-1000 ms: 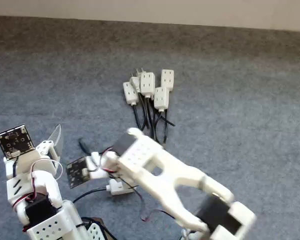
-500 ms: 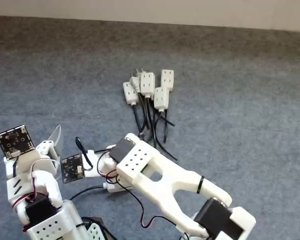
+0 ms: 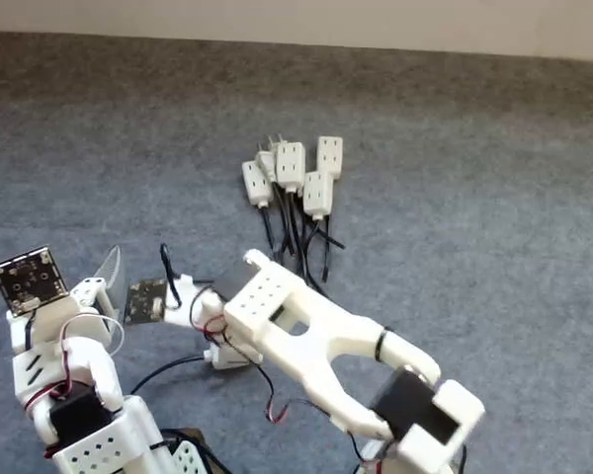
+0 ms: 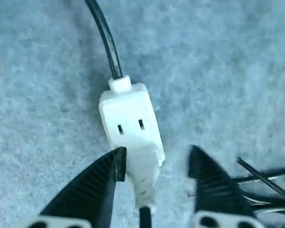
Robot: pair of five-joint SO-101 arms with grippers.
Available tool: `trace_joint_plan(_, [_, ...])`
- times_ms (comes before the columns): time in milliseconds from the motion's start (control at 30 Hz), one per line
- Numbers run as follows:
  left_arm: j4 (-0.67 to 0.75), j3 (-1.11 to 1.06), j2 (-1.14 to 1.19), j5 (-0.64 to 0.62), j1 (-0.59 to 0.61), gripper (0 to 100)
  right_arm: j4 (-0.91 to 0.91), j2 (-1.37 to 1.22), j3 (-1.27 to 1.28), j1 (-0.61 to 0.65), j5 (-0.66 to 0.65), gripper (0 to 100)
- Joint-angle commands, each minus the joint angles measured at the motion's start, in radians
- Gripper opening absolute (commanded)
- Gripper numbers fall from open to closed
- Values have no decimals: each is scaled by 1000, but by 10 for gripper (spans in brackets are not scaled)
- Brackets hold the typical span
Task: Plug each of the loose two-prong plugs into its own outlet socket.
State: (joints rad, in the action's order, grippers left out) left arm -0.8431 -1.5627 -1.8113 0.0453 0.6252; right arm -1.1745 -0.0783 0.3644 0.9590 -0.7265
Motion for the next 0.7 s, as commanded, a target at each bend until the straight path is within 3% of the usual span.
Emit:
trace_joint_plan(0, [17, 35, -5, -6, -10, 373, -87, 19, -128, -47, -8, 298])
trace_joint_plan(267, [21, 33, -5, -5, -12, 373, -395, 21, -545, -99, -5, 300])
trace_joint_plan(433, [17, 30, -5, -5, -28, 373, -582, 21, -888, -101, 77, 300])
trace_joint_plan(667, [17, 186, -5, -3, -54, 373, -590, 108, -1067, -156, 261, 300])
